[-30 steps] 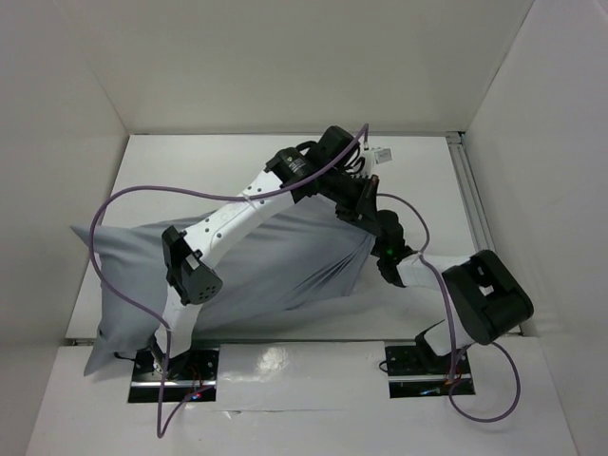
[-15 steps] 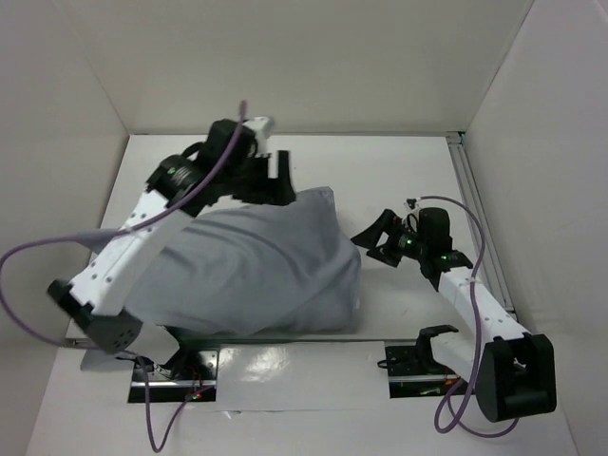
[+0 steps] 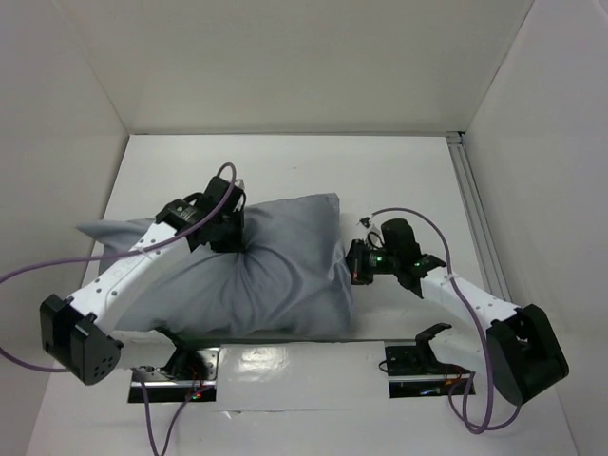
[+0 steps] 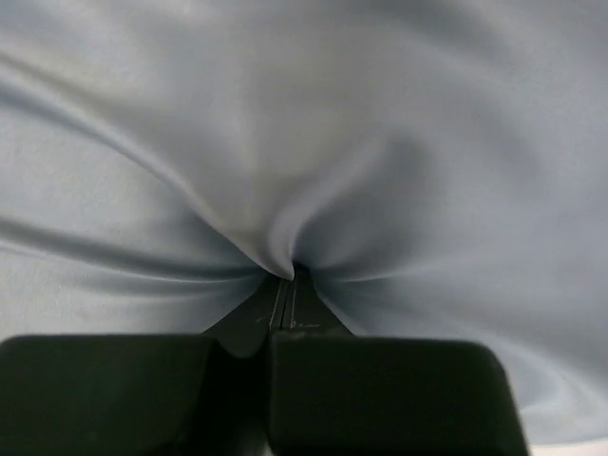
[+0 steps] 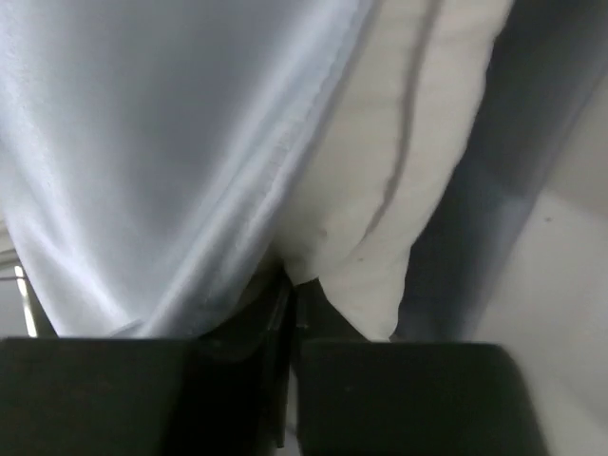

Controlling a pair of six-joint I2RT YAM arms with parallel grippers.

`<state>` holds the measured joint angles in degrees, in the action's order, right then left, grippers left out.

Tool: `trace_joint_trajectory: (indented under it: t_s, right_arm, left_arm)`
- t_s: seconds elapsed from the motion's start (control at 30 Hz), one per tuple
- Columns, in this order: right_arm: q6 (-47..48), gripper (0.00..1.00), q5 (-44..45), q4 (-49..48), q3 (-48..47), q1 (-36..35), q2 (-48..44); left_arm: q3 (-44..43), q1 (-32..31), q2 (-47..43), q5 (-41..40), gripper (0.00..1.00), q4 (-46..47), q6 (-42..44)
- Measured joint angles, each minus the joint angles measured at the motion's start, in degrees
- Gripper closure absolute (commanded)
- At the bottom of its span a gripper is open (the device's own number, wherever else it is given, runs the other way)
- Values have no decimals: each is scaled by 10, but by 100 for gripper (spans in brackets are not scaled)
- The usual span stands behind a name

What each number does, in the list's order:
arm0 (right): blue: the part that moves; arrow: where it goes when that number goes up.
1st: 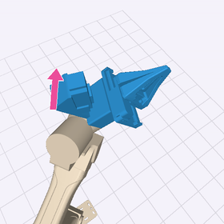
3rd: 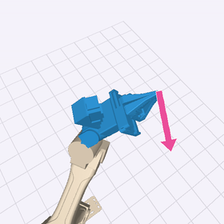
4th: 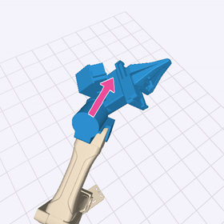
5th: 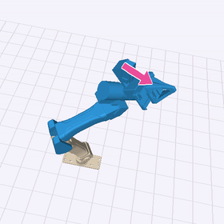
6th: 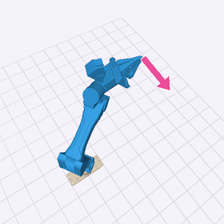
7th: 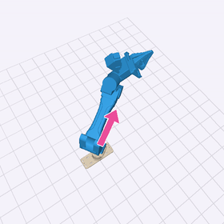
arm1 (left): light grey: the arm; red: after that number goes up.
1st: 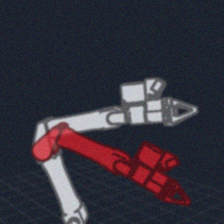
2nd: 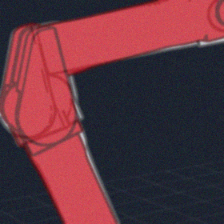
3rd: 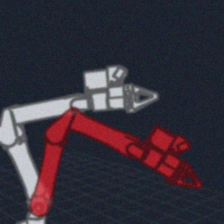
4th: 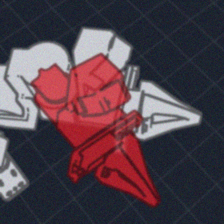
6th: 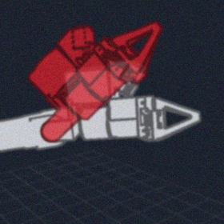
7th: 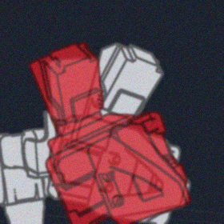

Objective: Put the pillow into the pillowcase

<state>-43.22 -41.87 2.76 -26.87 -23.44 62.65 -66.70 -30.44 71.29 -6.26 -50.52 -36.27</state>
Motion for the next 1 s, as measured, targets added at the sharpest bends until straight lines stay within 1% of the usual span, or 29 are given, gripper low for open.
trace_joint_trajectory:
  t_s: [0.07, 0.13, 0.23, 0.3, 0.37, 0.43, 0.47, 0.5, 0.57, 0.6, 0.63, 0.7, 0.73, 0.77, 0.8, 0.83, 0.87, 0.9, 0.97, 1.0]
  right_arm:
    - [-12, 100, 6, -10, -3, -13, 11]
    - [-21, 100, 15, -11, -5, -13, 11]
    - [-23, 100, 37, 2, -10, -12, -10]
    - [-21, 100, 59, 26, -16, -9, -37]
    - [-19, 100, 83, 46, -19, -5, -64]
    - [-19, 100, 94, 52, -21, -3, -76]
    - [-21, 100, 98, 49, -21, -3, -76]
    - [-24, 100, 100, 44, -21, -3, -71]
    - [-30, 100, 101, 23, -23, -4, -44]
    - [-33, 100, 101, 11, -27, -5, -23]
    - [-35, 100, 105, -3, -35, -4, 4]
    - [-38, 100, 113, -22, -62, -4, 52]
    - [-39, 99, 117, -28, -74, -4, 66]
    - [-39, 91, 123, -31, -80, -4, 69]
    - [-40, 78, 129, -30, -83, -4, 65]
    - [-38, 49, 137, -23, -84, -4, 55]
    - [-40, 36, 145, -13, -84, -4, 41]
    - [-37, 26, 157, 3, -84, -3, 21]
    - [-36, 14, 179, 33, -84, -2, -24]
    - [-36, 14, 193, 49, -84, -1, -51]
  left_arm:
    - [-23, -3, 38, 5, 100, 11, 13]
    - [-67, -13, 89, 4, 100, 16, 29]
    - [-170, -43, 174, -9, 100, 14, 56]
    - [-252, -67, 233, -25, 100, 18, 75]
    - [-318, -85, 280, -35, 100, 28, 83]
    - [-364, -96, 313, -45, 100, 42, 92]
    - [-380, -99, 324, -52, 96, 50, 93]
    - [-390, -101, 329, -58, 82, 56, 94]
    - [-406, -102, 331, -64, 47, 59, 92]
    - [-414, -104, 331, -60, 28, 57, 96]
    - [-422, -108, 328, -59, 25, 56, 97]
    - [-423, -123, 313, -57, 25, 55, 92]
    - [-414, -136, 300, -59, 26, 54, 91]
    - [-401, -149, 283, -62, 28, 55, 90]
    - [-373, -167, 258, -68, 28, 60, 89]
    - [-334, -190, 224, -75, 28, 59, 86]
    - [-301, -211, 195, -78, 28, 56, 81]
    - [-261, -235, 163, -83, 28, 59, 74]
    - [-188, -284, 110, -90, 26, 63, 55]
    - [-154, -308, 91, -93, 25, 66, 43]
